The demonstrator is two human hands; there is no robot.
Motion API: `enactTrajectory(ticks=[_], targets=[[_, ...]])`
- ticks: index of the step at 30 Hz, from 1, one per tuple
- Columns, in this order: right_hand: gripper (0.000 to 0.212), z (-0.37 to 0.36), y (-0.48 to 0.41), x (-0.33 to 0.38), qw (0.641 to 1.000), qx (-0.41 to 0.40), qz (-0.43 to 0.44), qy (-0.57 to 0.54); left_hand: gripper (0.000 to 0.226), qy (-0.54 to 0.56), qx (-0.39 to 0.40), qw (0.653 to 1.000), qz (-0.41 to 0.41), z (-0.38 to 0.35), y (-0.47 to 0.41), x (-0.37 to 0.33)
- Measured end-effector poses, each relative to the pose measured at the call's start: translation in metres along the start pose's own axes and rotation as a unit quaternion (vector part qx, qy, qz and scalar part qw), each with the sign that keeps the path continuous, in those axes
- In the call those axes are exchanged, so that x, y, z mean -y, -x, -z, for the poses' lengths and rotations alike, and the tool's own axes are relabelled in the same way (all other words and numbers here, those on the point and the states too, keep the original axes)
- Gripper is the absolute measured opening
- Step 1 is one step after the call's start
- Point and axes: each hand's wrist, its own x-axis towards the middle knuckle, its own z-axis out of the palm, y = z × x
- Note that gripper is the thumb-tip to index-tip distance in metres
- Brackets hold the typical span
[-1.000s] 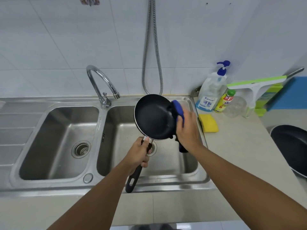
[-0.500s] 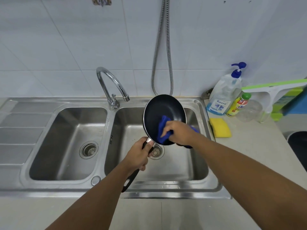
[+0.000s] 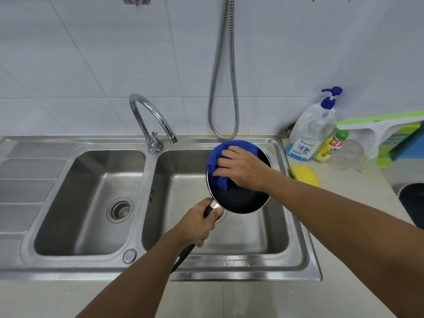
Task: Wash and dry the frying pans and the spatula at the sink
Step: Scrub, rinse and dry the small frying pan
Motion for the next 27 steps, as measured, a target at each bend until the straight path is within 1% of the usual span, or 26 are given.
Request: enactTrajectory(ticks=[1,2,4,6,7,9,10,11,12,14,16,17,18,19,20,21,23,24,25,26,27], targets=[[0.032,-0.002,0.003,-0.001,0.999,0.027,-0.018,0.017,0.015,-0.001,-0.004,1.000,-0.001,0.003,0.001,0.001],[0.033,-0.004,0.008,-0.004,0.997,0.047,-0.058,0.026,0.014,0.004,-0.010,1.000,-0.002,0.004,0.001,0.001],[0.040,-0.006,0.013,-0.008,0.981,0.070,-0.179,0.011,0.016,0.031,-0.021,0.999,-0.003,0.004,0.002,0.000],[0.052,-0.007,0.012,-0.009,0.948,0.102,-0.298,-0.031,0.020,0.069,-0.027,0.997,0.000,-0.001,0.003,-0.007],[0.054,-0.009,0.012,-0.008,0.928,0.123,-0.346,-0.063,0.022,0.085,-0.028,0.996,0.003,-0.005,0.003,-0.009],[0.048,-0.005,0.015,-0.010,0.880,0.161,-0.430,-0.117,0.026,0.099,-0.031,0.995,0.006,-0.011,0.002,-0.013],[0.043,-0.003,0.017,-0.011,0.860,0.186,-0.457,-0.130,0.027,0.100,-0.037,0.994,0.008,-0.013,0.001,-0.014],[0.039,-0.002,0.019,-0.012,0.849,0.209,-0.465,-0.137,0.029,0.101,-0.044,0.994,0.010,-0.013,-0.001,-0.015],[0.037,-0.003,0.022,-0.010,0.842,0.229,-0.463,-0.156,0.030,0.103,-0.051,0.993,0.011,-0.014,-0.004,-0.016],[0.037,-0.005,0.024,-0.002,0.831,0.237,-0.446,-0.233,0.030,0.100,-0.062,0.993,0.010,-0.011,-0.010,-0.018],[0.033,-0.005,0.020,0.011,0.811,0.221,-0.430,-0.331,0.028,0.090,-0.067,0.994,0.015,-0.009,-0.017,-0.020],[0.028,-0.005,0.015,0.017,0.789,0.195,-0.440,-0.381,0.027,0.084,-0.068,0.994,0.018,-0.009,-0.020,-0.020],[0.027,-0.003,0.007,0.022,0.760,0.149,-0.464,-0.430,0.026,0.080,-0.067,0.994,0.020,-0.009,-0.022,-0.020],[0.029,0.000,-0.002,0.025,0.720,0.091,-0.501,-0.471,0.026,0.072,-0.065,0.995,0.019,-0.009,-0.023,-0.019],[0.030,0.000,-0.012,0.026,0.670,0.025,-0.544,-0.504,0.026,0.062,-0.063,0.996,0.018,-0.009,-0.024,-0.018],[0.029,0.001,-0.021,0.023,0.612,-0.044,-0.588,-0.527,0.026,0.049,-0.062,0.997,0.016,-0.008,-0.024,-0.016],[0.031,0.003,-0.036,0.012,0.475,-0.154,-0.658,-0.564,0.023,0.039,-0.058,0.998,0.010,-0.008,-0.021,-0.014],[0.034,0.002,-0.039,0.007,0.419,-0.190,-0.669,-0.583,0.022,0.044,-0.057,0.997,0.007,-0.008,-0.019,-0.015],[0.037,0.001,-0.040,0.004,0.401,-0.199,-0.672,-0.590,0.021,0.051,-0.058,0.997,0.003,-0.007,-0.018,-0.017],[0.037,0.002,-0.039,0.004,0.428,-0.181,-0.666,-0.584,0.021,0.056,-0.061,0.997,0.002,-0.006,-0.018,-0.019],[0.033,0.004,-0.036,0.007,0.485,-0.133,-0.650,-0.569,0.021,0.063,-0.064,0.996,0.001,-0.005,-0.018,-0.021]])
